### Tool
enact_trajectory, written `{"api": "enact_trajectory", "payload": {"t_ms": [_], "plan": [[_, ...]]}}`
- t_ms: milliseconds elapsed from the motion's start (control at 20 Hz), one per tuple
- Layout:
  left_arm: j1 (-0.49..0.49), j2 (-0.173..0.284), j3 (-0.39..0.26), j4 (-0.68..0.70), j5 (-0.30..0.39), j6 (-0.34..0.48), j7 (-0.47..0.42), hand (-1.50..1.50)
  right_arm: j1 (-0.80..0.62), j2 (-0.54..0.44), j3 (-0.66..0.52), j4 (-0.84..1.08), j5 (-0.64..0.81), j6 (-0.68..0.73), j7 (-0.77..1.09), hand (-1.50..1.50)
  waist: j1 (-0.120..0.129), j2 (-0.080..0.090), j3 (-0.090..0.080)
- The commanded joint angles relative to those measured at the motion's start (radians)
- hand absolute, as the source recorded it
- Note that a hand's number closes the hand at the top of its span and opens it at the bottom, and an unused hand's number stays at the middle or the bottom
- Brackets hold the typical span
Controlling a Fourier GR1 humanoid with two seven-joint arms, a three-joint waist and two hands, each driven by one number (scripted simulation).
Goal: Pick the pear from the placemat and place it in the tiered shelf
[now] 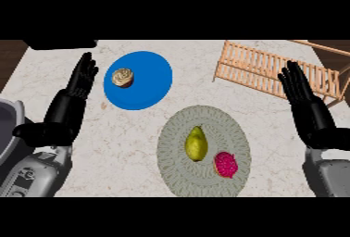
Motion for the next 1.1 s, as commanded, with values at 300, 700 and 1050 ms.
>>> {"api": "enact_trajectory", "payload": {"t_ms": [300, 700, 1050], "plan": [[0.226, -0.014, 0.066, 0.187, 0.116, 0.019, 0.182, 0.00, 0.197, -0.290, -0.085, 0.004, 0.452, -0.277, 0.181, 1.50, -0.047, 0.037, -0.049], [0.234, 0.015, 0.129, 0.314, 0.217, -0.129, 0.204, 0.00, 0.433, -0.111, 0.109, -0.433, 0.652, -0.412, 0.539, -1.50, 0.026, 0.004, -0.014], [0.258, -0.010, 0.083, 0.240, 0.184, -0.101, 0.242, 0.00, 0.420, -0.149, 0.309, -0.781, 0.772, -0.167, 0.932, -1.50, 0.050, 0.003, -0.015]]}}
